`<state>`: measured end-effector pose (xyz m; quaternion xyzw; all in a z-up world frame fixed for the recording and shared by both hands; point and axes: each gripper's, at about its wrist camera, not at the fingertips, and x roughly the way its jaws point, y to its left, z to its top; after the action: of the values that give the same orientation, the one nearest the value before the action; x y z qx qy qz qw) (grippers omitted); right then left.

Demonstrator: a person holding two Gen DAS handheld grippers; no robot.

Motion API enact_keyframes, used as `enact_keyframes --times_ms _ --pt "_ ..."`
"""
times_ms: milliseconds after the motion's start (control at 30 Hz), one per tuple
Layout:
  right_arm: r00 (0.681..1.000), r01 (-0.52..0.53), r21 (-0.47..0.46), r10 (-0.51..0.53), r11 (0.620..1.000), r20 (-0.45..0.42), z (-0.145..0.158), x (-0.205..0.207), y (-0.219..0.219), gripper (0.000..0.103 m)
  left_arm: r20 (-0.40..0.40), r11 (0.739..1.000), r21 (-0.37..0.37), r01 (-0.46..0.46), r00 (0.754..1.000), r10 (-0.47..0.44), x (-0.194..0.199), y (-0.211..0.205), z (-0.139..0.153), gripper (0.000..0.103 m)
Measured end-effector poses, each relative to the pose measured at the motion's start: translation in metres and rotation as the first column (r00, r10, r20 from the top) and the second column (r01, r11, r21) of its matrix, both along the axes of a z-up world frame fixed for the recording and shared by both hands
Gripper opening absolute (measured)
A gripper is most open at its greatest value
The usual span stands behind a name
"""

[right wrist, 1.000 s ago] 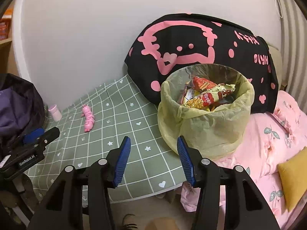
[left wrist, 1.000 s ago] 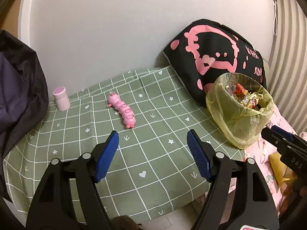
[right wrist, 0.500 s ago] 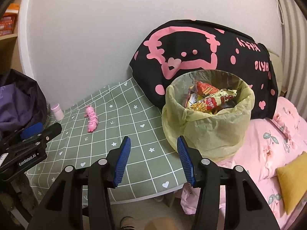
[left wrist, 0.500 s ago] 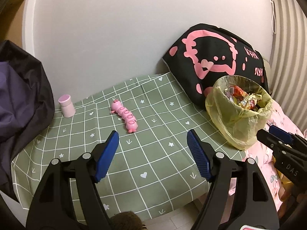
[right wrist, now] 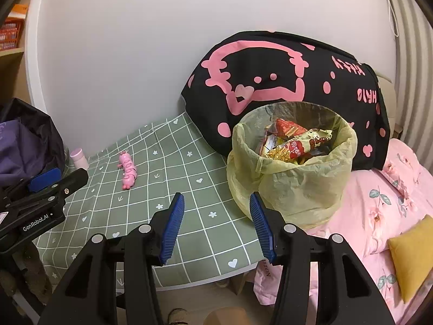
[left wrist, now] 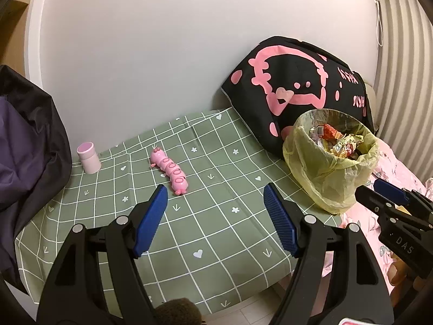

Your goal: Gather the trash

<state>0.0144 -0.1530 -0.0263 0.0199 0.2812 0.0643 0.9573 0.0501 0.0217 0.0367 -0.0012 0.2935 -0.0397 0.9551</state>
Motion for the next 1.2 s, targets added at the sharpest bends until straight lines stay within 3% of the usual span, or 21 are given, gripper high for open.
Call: enact_keyframes --times_ms 1200 --pt "1.0 0.025 -0.006 -0.025 1.0 0.013 0.0029 -0.0068 -0.0056 0.048 0.002 1.0 -0.009 0.014 1.0 -0.014 -0.0045 -0.0051 0.0031 0.07"
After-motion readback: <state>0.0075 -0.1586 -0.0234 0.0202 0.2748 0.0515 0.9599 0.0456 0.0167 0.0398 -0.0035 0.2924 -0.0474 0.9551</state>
